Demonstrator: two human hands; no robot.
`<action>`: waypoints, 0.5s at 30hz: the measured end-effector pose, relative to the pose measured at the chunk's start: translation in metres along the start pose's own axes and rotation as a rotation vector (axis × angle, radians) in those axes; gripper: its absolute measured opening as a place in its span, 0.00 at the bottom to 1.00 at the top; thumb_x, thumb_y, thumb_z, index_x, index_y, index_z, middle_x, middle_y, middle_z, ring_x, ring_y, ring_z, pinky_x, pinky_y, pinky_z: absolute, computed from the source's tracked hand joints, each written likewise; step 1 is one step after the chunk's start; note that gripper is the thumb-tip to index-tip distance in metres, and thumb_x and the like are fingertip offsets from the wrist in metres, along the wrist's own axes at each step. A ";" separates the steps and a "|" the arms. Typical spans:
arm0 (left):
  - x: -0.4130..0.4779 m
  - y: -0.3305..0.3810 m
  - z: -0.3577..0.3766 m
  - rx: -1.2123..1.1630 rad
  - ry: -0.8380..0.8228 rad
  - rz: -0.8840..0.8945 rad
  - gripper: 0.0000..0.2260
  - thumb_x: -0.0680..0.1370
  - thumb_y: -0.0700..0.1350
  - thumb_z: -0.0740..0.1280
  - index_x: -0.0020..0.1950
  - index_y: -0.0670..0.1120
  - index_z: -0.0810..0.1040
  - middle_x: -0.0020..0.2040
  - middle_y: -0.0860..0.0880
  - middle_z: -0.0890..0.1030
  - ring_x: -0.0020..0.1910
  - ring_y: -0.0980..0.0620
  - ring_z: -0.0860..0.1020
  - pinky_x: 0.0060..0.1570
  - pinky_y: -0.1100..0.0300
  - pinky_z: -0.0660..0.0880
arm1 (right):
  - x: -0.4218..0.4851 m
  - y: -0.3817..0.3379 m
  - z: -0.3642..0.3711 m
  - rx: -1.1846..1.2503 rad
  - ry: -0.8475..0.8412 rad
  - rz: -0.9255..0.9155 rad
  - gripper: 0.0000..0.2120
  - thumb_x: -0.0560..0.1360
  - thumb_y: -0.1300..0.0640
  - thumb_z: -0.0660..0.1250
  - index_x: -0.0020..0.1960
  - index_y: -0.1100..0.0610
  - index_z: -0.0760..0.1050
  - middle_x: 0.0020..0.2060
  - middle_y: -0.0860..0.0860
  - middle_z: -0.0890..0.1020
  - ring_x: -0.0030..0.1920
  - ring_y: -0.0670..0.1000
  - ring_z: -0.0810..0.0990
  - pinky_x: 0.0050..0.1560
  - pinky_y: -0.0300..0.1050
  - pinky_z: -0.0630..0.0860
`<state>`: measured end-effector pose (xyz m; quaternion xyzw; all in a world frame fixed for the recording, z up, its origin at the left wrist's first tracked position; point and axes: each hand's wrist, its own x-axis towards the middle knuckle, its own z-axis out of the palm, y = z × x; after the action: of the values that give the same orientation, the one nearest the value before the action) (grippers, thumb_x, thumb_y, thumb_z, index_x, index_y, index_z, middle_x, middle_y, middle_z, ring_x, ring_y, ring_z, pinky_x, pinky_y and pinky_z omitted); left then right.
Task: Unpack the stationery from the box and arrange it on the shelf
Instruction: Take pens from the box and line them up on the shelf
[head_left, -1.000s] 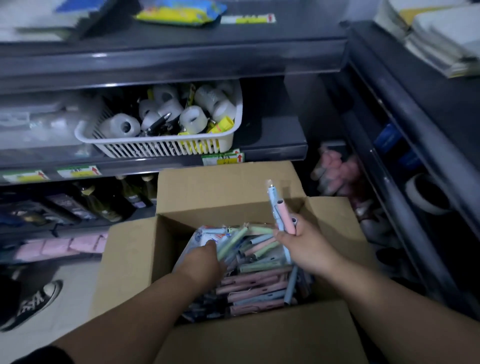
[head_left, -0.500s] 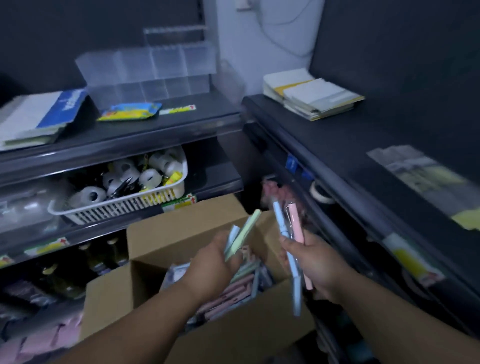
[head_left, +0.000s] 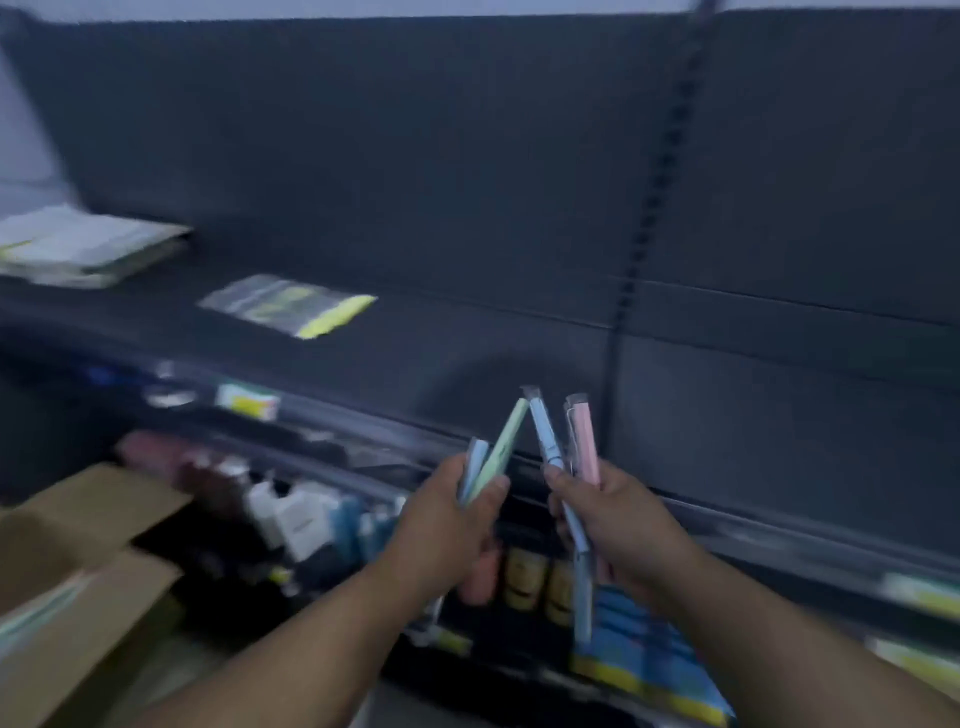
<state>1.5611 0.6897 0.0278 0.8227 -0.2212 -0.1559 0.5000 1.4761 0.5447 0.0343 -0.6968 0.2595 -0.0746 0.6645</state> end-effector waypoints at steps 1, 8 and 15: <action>-0.009 0.022 0.034 -0.028 -0.058 0.031 0.08 0.79 0.52 0.63 0.54 0.50 0.74 0.43 0.47 0.81 0.35 0.54 0.77 0.33 0.65 0.75 | -0.021 0.005 -0.037 0.024 0.063 -0.002 0.10 0.78 0.49 0.66 0.42 0.54 0.73 0.31 0.50 0.76 0.29 0.48 0.71 0.32 0.44 0.68; -0.078 0.150 0.237 -0.089 -0.457 0.231 0.07 0.79 0.53 0.64 0.55 0.53 0.74 0.43 0.46 0.81 0.29 0.57 0.76 0.29 0.63 0.74 | -0.185 0.037 -0.246 0.111 0.524 -0.051 0.06 0.79 0.55 0.65 0.44 0.54 0.73 0.32 0.52 0.74 0.28 0.47 0.69 0.30 0.39 0.67; -0.137 0.231 0.355 -0.070 -0.743 0.307 0.06 0.79 0.51 0.63 0.54 0.53 0.74 0.46 0.46 0.81 0.34 0.53 0.79 0.29 0.66 0.74 | -0.285 0.068 -0.349 0.194 0.808 0.001 0.09 0.79 0.53 0.64 0.42 0.56 0.71 0.32 0.52 0.75 0.30 0.49 0.70 0.27 0.39 0.67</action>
<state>1.2266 0.4002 0.0784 0.6503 -0.5017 -0.3735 0.4312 1.0584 0.3676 0.0742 -0.5457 0.4914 -0.3658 0.5718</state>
